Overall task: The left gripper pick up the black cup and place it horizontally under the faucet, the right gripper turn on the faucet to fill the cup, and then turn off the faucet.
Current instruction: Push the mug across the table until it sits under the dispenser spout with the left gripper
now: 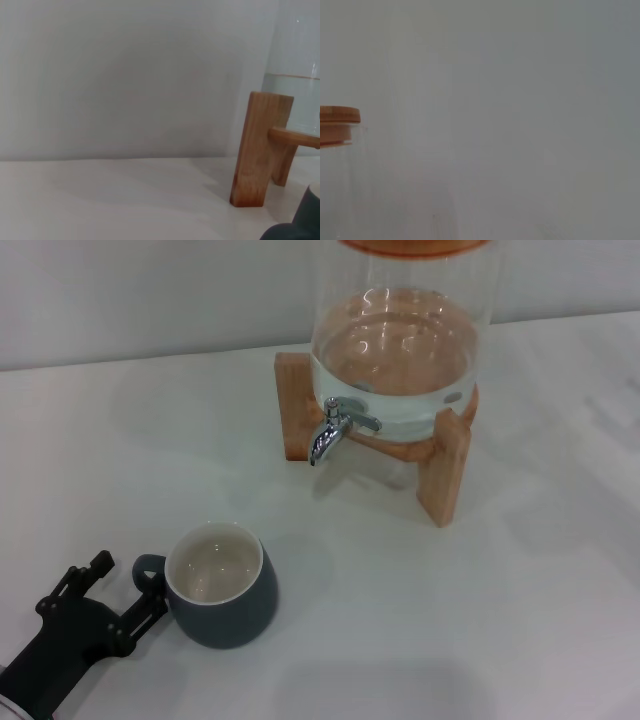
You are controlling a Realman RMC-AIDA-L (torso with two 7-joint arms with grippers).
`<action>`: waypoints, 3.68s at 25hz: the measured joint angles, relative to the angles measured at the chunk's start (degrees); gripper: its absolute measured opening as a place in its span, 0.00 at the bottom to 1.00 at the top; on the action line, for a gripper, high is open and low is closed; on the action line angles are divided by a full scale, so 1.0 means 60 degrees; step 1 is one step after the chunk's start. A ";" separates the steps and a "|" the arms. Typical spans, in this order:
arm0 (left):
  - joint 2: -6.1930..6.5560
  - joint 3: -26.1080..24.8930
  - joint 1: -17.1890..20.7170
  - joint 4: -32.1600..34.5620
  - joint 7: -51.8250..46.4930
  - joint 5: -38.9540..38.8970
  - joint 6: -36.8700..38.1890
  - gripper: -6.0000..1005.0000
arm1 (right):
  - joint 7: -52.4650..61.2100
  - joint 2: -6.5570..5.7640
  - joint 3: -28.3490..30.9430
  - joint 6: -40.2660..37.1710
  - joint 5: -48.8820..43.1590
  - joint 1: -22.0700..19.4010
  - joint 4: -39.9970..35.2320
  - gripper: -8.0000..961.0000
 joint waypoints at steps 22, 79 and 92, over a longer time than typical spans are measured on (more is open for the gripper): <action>0.0029 0.0027 0.0003 0.0064 0.0028 0.0137 -0.0152 0.21 | 0.0009 -0.0001 0.0000 0.0097 0.0000 -0.0009 0.0000 0.84; -0.0001 -0.0063 -0.2171 0.0346 -0.1225 -0.0120 0.1457 0.14 | -0.0060 0.0014 -0.0059 0.0259 0.0000 -0.0054 0.0137 0.84; -0.0036 -0.0017 -0.2595 0.0184 -0.1247 -0.0025 0.2050 0.14 | -0.0059 0.0014 -0.0013 0.0416 0.0000 -0.0050 0.0236 0.84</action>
